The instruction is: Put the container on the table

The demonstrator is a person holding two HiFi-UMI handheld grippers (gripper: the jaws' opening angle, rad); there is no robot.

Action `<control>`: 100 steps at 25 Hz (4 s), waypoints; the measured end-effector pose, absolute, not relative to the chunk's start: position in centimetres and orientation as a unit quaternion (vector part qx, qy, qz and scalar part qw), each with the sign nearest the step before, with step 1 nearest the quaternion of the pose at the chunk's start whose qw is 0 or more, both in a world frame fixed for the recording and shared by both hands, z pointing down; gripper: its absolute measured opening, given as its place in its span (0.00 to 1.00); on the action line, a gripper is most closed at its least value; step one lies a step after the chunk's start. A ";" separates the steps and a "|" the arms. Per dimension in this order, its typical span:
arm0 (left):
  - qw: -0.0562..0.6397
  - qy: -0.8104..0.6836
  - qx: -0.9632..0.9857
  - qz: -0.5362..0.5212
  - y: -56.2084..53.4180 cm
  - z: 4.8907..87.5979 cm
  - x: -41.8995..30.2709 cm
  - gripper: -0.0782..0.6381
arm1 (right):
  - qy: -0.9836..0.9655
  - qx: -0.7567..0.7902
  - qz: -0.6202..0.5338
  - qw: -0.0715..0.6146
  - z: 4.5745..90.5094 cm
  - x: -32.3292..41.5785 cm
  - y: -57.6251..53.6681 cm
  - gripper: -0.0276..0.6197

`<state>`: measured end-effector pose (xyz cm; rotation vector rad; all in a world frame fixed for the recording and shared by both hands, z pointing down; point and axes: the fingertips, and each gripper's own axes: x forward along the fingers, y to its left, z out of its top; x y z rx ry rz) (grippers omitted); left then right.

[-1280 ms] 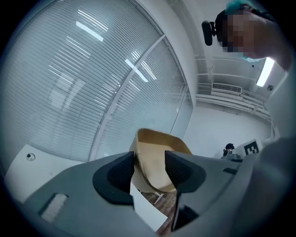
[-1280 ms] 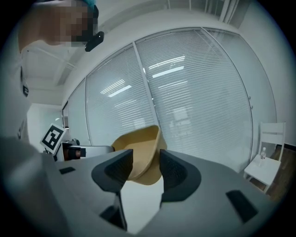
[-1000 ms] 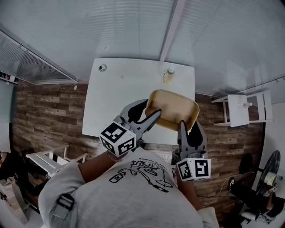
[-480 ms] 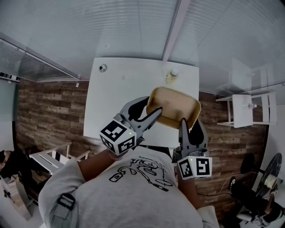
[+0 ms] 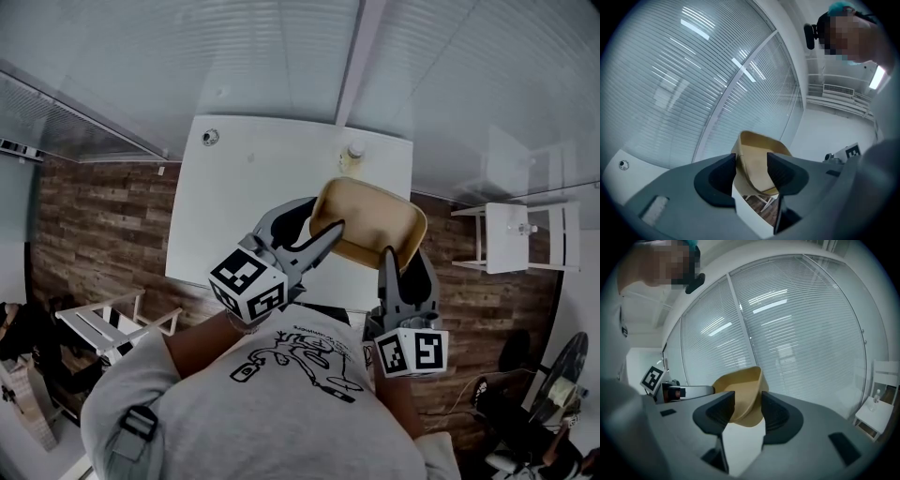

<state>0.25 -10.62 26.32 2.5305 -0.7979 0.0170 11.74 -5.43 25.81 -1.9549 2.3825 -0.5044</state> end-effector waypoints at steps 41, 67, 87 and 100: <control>0.368 -0.290 0.872 0.141 -11.0 48.9 1.8 0.39 | 0.732 -0.606 -0.298 -0.086 47.4 12.9 -6.1 0.30; 0.388 -0.288 0.851 0.207 -10.1 61.9 1.9 0.39 | 0.709 -0.595 -0.358 -0.123 61.0 13.3 -6.3 0.30; 0.372 -0.303 0.847 0.230 -10.6 66.0 2.2 0.39 | 0.705 -0.585 -0.379 -0.130 65.7 13.2 -5.9 0.30; 0.356 -0.335 0.841 0.230 -11.8 65.0 1.1 0.39 | 0.699 -0.600 -0.367 -0.131 65.0 14.5 -6.1 0.30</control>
